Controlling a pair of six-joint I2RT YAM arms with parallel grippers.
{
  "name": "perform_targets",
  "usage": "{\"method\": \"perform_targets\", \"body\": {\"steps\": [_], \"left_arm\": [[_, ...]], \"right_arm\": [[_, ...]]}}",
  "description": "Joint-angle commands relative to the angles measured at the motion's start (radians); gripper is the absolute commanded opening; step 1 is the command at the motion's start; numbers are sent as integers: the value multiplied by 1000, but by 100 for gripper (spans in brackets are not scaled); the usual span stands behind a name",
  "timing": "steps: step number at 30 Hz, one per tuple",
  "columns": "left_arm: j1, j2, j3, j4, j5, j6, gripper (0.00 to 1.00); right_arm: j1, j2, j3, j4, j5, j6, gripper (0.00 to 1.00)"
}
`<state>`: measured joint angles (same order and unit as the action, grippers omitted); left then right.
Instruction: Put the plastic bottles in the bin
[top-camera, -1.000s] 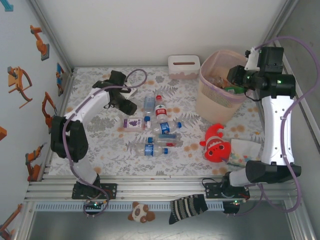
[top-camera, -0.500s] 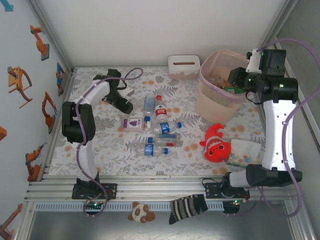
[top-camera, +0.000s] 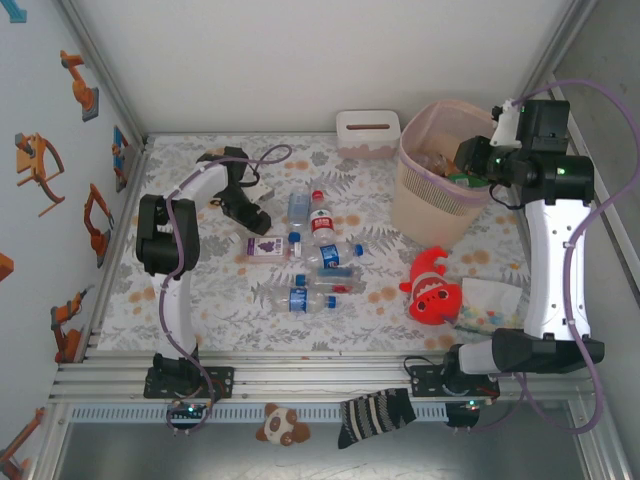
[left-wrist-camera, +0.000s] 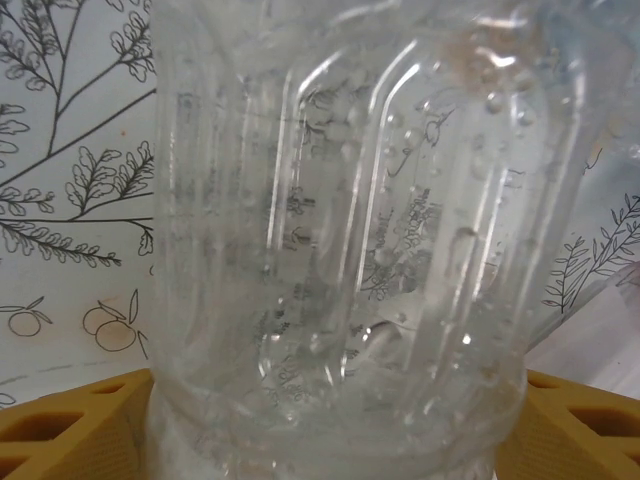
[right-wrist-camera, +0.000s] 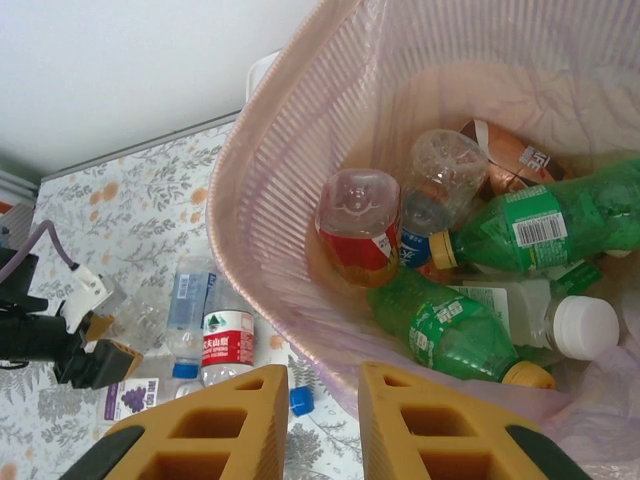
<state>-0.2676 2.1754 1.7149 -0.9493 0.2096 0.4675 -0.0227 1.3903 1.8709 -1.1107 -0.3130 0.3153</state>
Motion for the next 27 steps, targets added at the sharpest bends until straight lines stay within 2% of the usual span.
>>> {"method": "perform_targets", "body": {"steps": [1, 10, 19, 27], "left_arm": [[3, 9, 18, -31, 21, 26, 77], [3, -6, 11, -31, 26, 25, 61], [5, -91, -7, -13, 43, 14, 59], [11, -230, -37, 41, 148, -22, 58]], "right_arm": [[6, -24, -9, 8, -14, 11, 25], [6, -37, -12, 16, -21, 18, 25], [6, -74, -25, 52, -42, 39, 25], [6, -173, -137, 233, -141, 56, 26]]}}
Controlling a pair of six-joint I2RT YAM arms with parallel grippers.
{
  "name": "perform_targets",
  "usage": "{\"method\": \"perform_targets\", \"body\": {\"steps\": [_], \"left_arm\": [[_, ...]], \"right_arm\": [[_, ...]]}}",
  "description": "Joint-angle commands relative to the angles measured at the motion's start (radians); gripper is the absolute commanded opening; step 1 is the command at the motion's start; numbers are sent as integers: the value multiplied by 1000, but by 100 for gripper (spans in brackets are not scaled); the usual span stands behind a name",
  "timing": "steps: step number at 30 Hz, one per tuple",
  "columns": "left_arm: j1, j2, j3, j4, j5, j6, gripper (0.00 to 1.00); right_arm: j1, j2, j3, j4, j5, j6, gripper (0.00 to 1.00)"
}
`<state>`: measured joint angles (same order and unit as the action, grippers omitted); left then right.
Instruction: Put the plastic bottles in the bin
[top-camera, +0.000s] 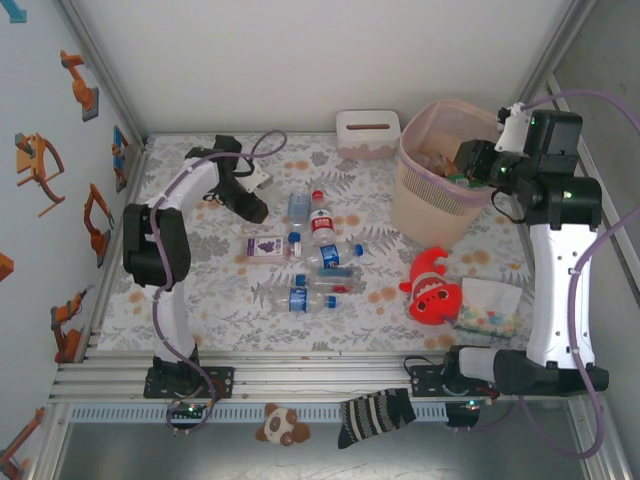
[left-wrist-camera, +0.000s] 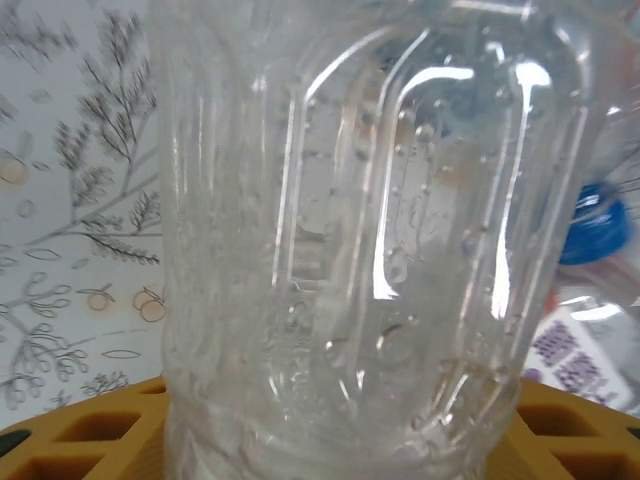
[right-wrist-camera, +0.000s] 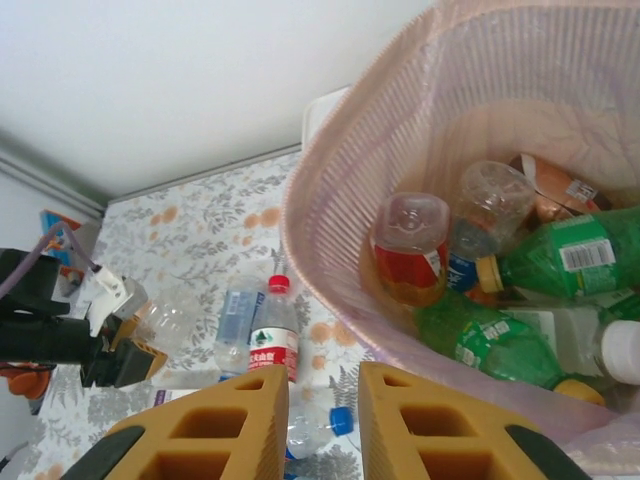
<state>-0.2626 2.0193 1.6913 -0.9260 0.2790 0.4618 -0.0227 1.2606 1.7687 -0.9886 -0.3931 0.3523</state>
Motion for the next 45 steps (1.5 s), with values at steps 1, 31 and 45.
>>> {"method": "perform_targets", "body": {"steps": [1, 31, 45], "left_arm": [[6, -93, -16, 25, 100, -23, 57], [-233, -693, -402, 940, 726, -550, 56], [-347, -752, -417, 1094, 734, -582, 56]], "right_arm": [[6, -62, -59, 146, -81, 20, 26], [431, -233, -452, 939, -340, 51, 57], [693, -157, -422, 1009, -283, -168, 85]]}}
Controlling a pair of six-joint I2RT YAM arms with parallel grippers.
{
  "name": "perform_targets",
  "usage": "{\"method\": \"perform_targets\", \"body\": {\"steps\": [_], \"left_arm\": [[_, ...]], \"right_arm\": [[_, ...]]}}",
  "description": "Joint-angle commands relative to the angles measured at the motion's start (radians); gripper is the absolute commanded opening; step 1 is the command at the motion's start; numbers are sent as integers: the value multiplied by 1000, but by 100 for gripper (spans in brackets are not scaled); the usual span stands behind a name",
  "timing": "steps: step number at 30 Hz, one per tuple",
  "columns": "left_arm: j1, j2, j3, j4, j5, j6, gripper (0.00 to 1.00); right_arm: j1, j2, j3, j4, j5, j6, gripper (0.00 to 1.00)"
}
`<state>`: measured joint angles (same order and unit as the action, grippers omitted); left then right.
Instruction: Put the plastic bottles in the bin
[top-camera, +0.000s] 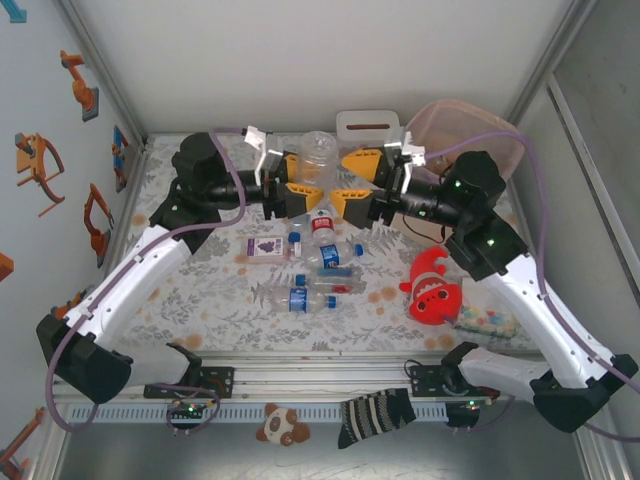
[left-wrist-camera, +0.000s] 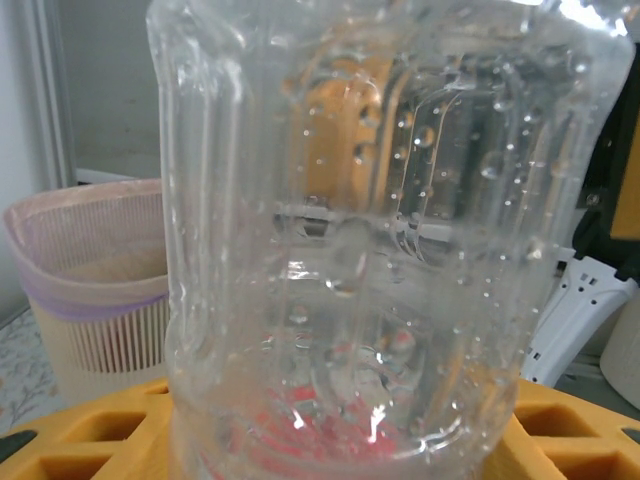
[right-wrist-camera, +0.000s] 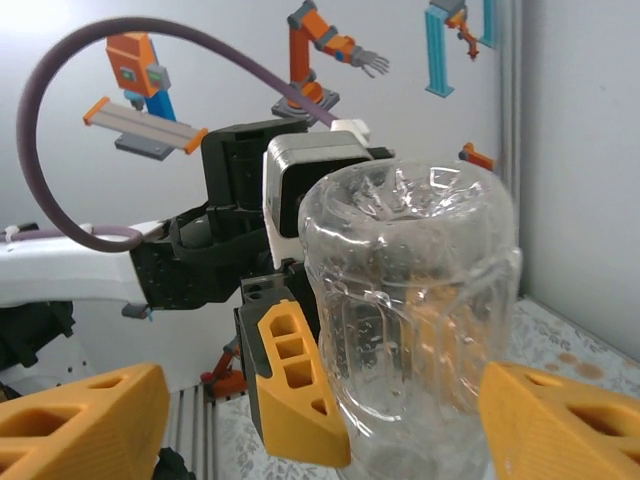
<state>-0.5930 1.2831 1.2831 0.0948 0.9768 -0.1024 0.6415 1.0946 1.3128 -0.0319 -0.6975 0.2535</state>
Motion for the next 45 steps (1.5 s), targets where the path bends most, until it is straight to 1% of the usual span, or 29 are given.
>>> {"method": "perform_targets", "body": {"steps": [1, 4, 8, 11, 14, 17, 20, 23, 27, 29, 34, 37, 45], "left_arm": [[-24, -12, -5, 79, 46, -17, 56], [-40, -6, 4, 100, 77, -22, 56], [-64, -6, -1, 132, 115, -24, 56], [-78, -15, -4, 123, 118, -12, 56], [-80, -34, -12, 109, 108, 6, 56], [-80, -51, -12, 76, 103, 31, 56], [-82, -62, -8, 51, 106, 42, 56], [-90, -70, -5, 52, 123, 40, 56], [-104, -77, -2, 61, 132, 40, 56], [-109, -76, 1, 59, 132, 41, 56], [-120, -73, 7, 62, 131, 41, 56], [-121, -75, 7, 61, 124, 44, 56], [-123, -94, -8, 36, 55, 67, 57]], "right_arm": [[38, 15, 39, 52, 23, -68, 89], [57, 25, 44, 58, 30, -70, 91], [72, 27, 40, 63, 55, -75, 91], [79, 13, 31, 63, 128, -91, 91], [81, -13, 16, 61, 231, -108, 90], [81, -42, -1, 62, 270, -128, 90], [82, -57, -1, 48, 245, -132, 89], [85, -51, 16, 35, 174, -125, 89], [94, -28, 45, 32, 46, -102, 88], [103, -17, 54, 32, 10, -91, 87], [128, -4, 59, 33, 16, -95, 81], [136, -5, 55, 38, 21, -96, 75], [145, -15, 55, 38, 52, -97, 61]]}}
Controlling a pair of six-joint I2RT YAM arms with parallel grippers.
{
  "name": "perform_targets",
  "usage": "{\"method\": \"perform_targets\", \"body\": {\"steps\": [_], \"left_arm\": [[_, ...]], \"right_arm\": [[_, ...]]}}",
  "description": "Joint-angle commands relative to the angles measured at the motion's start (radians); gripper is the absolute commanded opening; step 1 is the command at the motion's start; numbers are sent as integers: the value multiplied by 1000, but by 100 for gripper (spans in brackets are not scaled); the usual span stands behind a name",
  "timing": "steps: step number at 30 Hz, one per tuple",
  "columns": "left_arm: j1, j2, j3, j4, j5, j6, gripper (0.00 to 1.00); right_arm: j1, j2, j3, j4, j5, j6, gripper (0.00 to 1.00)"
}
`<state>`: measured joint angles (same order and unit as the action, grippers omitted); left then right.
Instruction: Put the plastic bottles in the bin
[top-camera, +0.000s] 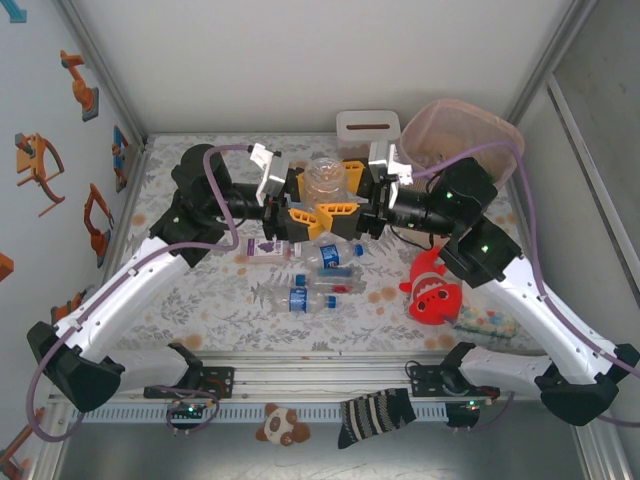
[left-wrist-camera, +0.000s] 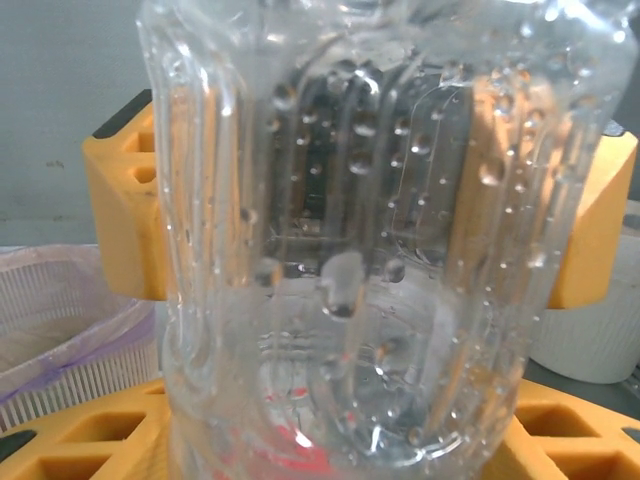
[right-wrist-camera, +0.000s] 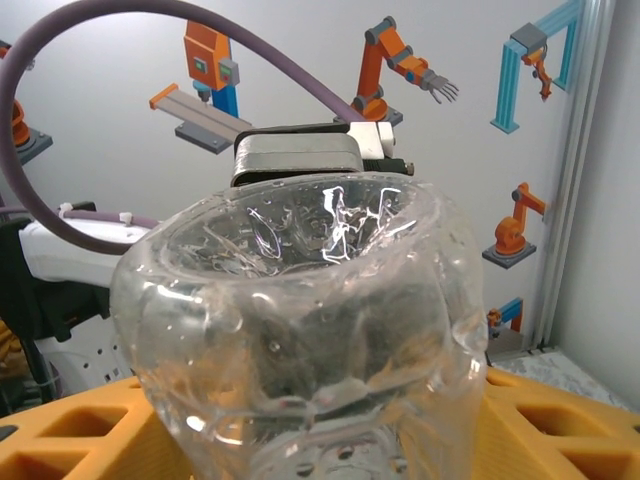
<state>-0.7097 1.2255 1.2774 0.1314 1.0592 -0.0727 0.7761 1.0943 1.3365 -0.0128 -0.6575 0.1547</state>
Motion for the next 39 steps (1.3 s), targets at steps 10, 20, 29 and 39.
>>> {"method": "perform_targets", "body": {"steps": [10, 20, 29, 39], "left_arm": [[-7, -68, -24, 3, -97, 54, 75], [-7, -167, -74, -100, -242, 114, 83], [-7, -210, -100, -157, -306, 124, 83], [-7, -202, -100, -162, -311, 119, 83]], "right_arm": [[14, -28, 31, -6, 94, 2, 52], [-11, -18, 132, -215, 370, -121, 52], [-263, 74, 288, -408, 561, -70, 51], [-578, 234, 454, -566, 656, 62, 42]]}}
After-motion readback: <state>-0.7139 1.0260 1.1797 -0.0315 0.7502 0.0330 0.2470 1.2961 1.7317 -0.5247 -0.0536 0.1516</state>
